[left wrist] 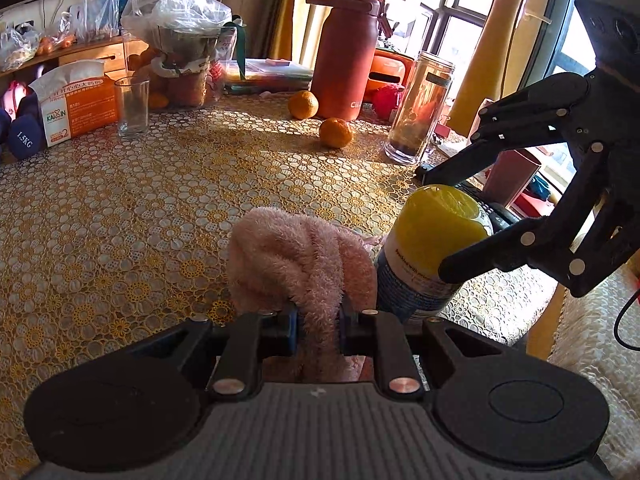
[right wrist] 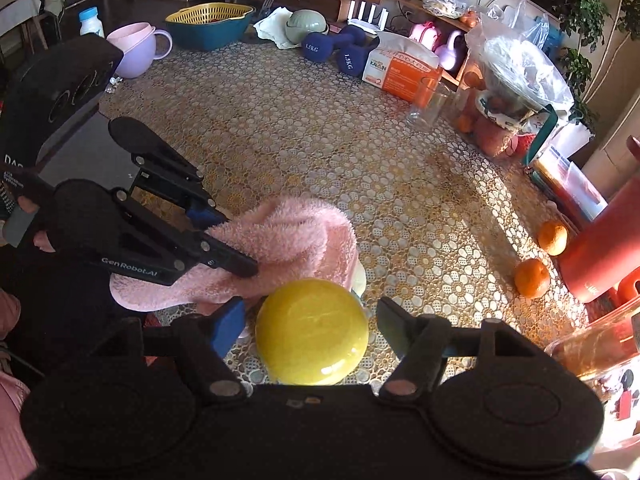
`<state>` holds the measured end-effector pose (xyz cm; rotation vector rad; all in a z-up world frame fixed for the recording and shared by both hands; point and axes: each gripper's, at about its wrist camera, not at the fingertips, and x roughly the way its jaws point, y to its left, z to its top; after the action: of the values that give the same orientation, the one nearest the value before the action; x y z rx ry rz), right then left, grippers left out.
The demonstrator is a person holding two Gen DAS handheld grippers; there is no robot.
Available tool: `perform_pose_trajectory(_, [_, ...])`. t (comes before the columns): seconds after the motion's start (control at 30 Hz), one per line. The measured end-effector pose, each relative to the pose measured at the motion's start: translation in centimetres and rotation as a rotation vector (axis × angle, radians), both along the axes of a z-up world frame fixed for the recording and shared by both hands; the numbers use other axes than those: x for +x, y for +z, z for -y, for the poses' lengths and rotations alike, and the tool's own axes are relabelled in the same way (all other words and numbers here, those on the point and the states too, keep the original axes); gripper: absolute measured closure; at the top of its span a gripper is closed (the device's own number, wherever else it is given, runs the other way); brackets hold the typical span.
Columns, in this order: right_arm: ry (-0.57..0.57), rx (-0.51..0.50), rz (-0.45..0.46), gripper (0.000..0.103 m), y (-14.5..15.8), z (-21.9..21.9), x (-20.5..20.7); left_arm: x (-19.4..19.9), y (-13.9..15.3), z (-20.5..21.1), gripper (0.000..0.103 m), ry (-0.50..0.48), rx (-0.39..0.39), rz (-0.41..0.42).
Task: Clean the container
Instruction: 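Wipe the towel along the can body while the right tool turns the can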
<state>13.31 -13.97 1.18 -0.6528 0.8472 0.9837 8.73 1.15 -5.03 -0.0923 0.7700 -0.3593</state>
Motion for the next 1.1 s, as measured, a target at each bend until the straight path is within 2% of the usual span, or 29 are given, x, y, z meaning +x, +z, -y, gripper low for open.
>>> perform_pose_trajectory(0.07, [-0.028,0.026,-0.018,0.043,0.1,0.5,0.3,-0.1,0.0,0.1,0.085,-0.002,0.0,-0.002])
perform_pose_trajectory(0.23, [-0.125,0.101,-0.045,0.043,0.2,2.1,0.5,-0.6,0.7,0.6,0.085,0.008,-0.014,0.014])
perform_pose_trajectory(0.37, [-0.302,0.193,-0.074,0.043,0.0,3.6,1.0,-1.3,2.2,0.6,0.085,0.008,-0.138,0.008])
perform_pose_trajectory(0.43, [-0.397,0.236,-0.098,0.043,-0.1,4.4,1.4,-1.8,3.4,1.2,0.085,-0.03,-0.198,0.02])
perform_pose_trajectory(0.5, [-0.477,0.276,-0.123,0.043,-0.3,5.0,1.6,-2.3,4.4,2.3,0.085,-0.079,-0.223,0.041])
perform_pose_trajectory(0.6, [-0.541,0.311,-0.152,0.043,-0.5,5.4,1.8,-2.3,5.2,4.8,0.085,-0.125,-0.199,0.059])
perform_pose_trajectory(0.7, [-0.586,0.324,-0.159,0.043,-0.7,5.7,1.8,-1.3,4.3,5.7,0.085,-0.123,-0.188,0.036])
perform_pose_trajectory(0.9, [-0.625,0.338,-0.157,0.043,-1.1,6.0,2.1,0.0,2.4,4.8,0.085,-0.09,-0.176,0.0])
perform_pose_trajectory(1.1, [-0.641,0.357,-0.165,0.043,-1.2,6.4,2.7,1.4,0.3,3.5,0.085,-0.036,-0.125,-0.049])
